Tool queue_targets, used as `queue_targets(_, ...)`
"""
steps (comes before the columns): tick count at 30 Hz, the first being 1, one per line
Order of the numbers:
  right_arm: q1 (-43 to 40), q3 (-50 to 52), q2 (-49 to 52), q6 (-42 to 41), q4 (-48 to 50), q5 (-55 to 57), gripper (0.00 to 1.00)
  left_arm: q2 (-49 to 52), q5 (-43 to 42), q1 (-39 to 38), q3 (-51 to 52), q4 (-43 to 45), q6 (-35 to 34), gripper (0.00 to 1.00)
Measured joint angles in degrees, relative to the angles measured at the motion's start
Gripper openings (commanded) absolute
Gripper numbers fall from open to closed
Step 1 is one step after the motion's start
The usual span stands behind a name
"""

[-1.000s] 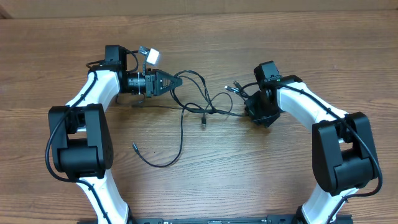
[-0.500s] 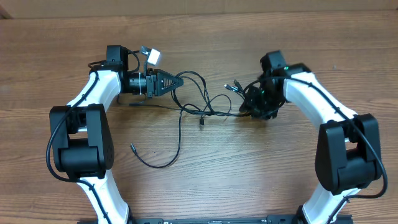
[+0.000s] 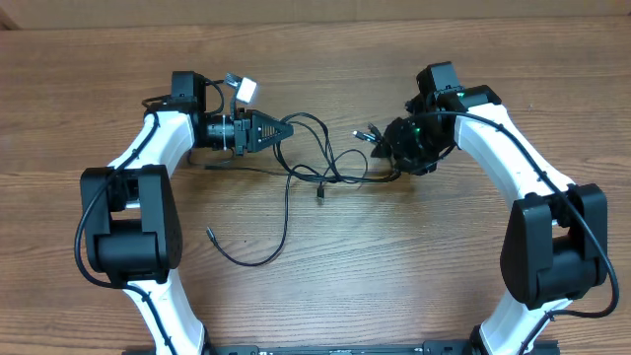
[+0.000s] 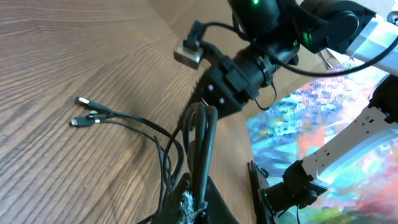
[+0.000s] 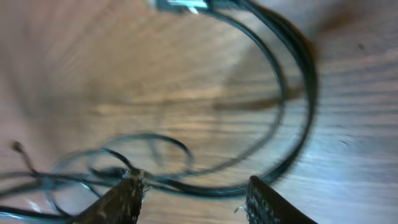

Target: Untangle cables

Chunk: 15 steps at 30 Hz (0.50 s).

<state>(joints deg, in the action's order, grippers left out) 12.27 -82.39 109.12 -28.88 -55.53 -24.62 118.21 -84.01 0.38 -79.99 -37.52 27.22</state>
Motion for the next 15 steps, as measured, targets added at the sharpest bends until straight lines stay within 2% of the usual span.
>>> queue_targets(9, 4.2, 1.3, 0.0, -17.6, 6.6, -0.4, 0.51, 0.0, 0.0, -1.8, 0.0, 0.2, 0.0, 0.04)
queue_targets(15, 8.1, 4.3, 0.0, -27.3, 11.4, 3.1, 0.36, 0.0, 0.0, -2.3, 0.0, 0.2, 0.0, 0.04)
